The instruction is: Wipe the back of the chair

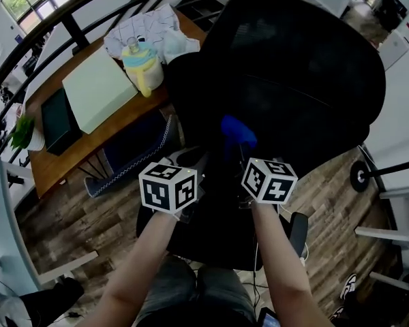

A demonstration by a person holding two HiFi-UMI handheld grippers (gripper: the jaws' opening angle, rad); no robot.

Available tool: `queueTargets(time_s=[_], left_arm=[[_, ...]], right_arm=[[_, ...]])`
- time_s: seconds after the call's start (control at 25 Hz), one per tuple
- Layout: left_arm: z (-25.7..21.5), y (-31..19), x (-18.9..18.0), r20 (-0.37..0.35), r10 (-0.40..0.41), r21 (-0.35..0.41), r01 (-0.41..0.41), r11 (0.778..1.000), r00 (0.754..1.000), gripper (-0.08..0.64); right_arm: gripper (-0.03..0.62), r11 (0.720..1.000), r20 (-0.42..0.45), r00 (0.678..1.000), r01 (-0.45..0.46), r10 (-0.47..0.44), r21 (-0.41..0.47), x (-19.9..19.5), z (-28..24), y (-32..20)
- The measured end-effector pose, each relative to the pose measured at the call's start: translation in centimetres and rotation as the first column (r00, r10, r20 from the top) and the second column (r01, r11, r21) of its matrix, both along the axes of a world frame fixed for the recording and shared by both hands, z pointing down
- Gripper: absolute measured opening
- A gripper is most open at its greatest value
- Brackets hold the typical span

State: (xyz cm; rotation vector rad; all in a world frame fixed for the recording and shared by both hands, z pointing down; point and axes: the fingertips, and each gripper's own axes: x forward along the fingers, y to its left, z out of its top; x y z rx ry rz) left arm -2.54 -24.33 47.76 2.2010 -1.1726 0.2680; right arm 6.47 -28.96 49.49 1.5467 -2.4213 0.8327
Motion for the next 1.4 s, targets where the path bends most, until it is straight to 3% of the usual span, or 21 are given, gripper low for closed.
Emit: queueTargets(time_s=[0.44, 0.96, 1.4], left_arm=[[-0.7, -0.5, 7.9, -0.023, 0.158, 0.01, -0.158, 0.987, 0.987, 0.041], [-1.3, 0.2, 15.4, -0.043, 0.283, 0.013, -0.283, 0.959, 0.958, 0.041], [-1.2, 1.5, 20.5, -0.073, 0.365, 0.025, -0.364, 0.931, 0.928, 0.041]], right_arm=[[0.086, 0.985, -0.034, 0.985, -0.17, 0.17, 0.0, 9.8, 0.1, 1.6], [0.084, 0.919, -0.052, 0.917, -0.395, 0.394, -0.005, 21.8, -0.2, 4.5], [0.084, 0.869, -0.068, 0.867, -0.494, 0.493, 0.004, 27.1, -0.5, 7.0]])
